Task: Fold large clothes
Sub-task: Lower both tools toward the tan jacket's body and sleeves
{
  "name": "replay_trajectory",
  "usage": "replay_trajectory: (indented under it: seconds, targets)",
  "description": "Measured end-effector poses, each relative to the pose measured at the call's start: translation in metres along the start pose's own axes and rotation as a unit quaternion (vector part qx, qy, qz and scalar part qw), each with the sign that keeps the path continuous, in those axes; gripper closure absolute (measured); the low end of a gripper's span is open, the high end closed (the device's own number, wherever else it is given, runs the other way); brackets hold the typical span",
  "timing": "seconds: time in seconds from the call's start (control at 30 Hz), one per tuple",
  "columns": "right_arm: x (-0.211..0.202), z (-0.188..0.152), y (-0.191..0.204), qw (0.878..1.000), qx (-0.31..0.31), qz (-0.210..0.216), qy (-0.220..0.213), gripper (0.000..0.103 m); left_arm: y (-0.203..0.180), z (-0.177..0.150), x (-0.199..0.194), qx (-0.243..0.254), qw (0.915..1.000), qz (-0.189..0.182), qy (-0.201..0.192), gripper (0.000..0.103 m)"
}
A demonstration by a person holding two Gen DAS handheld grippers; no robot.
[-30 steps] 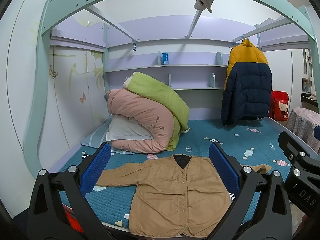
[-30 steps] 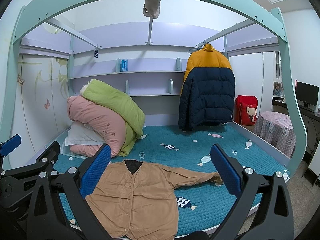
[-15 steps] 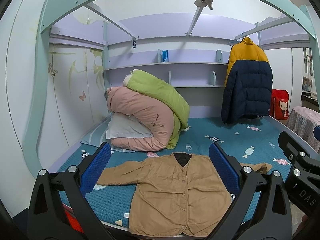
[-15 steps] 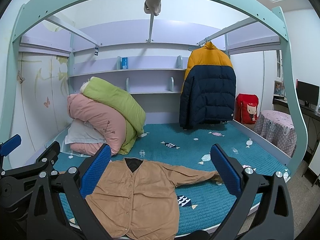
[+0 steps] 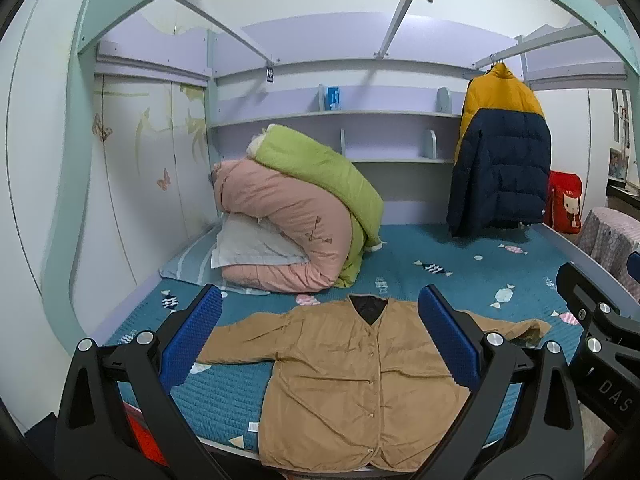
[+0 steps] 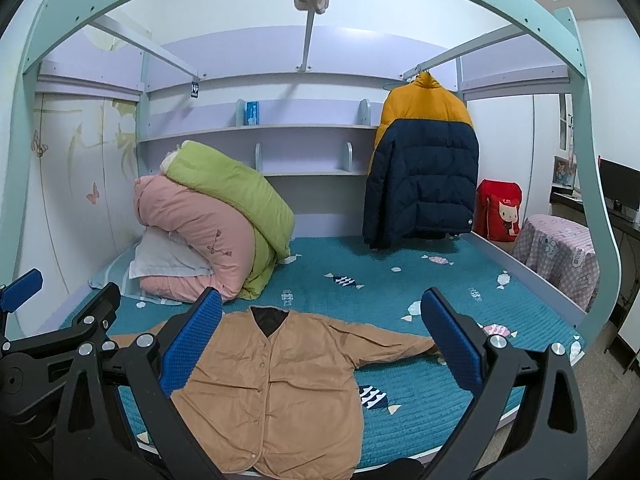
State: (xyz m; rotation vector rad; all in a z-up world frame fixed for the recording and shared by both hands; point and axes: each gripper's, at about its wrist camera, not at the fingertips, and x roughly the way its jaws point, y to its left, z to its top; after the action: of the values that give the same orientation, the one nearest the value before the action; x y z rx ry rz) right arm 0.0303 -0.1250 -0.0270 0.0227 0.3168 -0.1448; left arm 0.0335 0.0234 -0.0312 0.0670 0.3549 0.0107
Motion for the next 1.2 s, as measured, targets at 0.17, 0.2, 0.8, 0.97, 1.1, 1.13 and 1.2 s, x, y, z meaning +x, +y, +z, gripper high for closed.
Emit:
replay_trajectory:
  seconds: [0.17, 0.2, 0.8, 0.97, 1.1, 1.13, 1.2]
  targets:
    - [0.022, -0.004, 0.007, 1.0, -0.009, 0.0, 0.023, 0.007, 0.003, -0.005, 0.024, -0.001, 0.9997, 0.001, 0.024, 0.005]
    - [0.029, -0.006, 0.01, 1.0, -0.011, 0.0, 0.029, 0.007, 0.004, -0.006, 0.03, -0.001, 0.9995, 0.001, 0.03, 0.005]
    - [0.193, -0.08, 0.092, 0.979, -0.055, 0.049, 0.192, 0.007, 0.066, -0.094, 0.211, -0.042, 0.9723, -0.002, 0.23, 0.005]
    - [0.249, -0.115, 0.141, 0.965, -0.076, 0.079, 0.239, 0.007, 0.109, -0.137, 0.275, -0.095, 0.9508, -0.01, 0.295, 0.005]
    - [0.292, -0.143, 0.183, 0.954, -0.098, 0.101, 0.265, 0.007, 0.153, -0.169, 0.32, -0.148, 0.9348, -0.004, 0.323, 0.005]
    - [0.302, -0.148, 0.191, 0.952, -0.102, 0.106, 0.268, 0.007, 0.167, -0.178, 0.33, -0.166, 0.9288, -0.001, 0.331, 0.005]
    - [0.327, -0.161, 0.21, 0.947, -0.113, 0.112, 0.278, 0.007, 0.195, -0.194, 0.349, -0.196, 0.9196, 0.006, 0.34, 0.005]
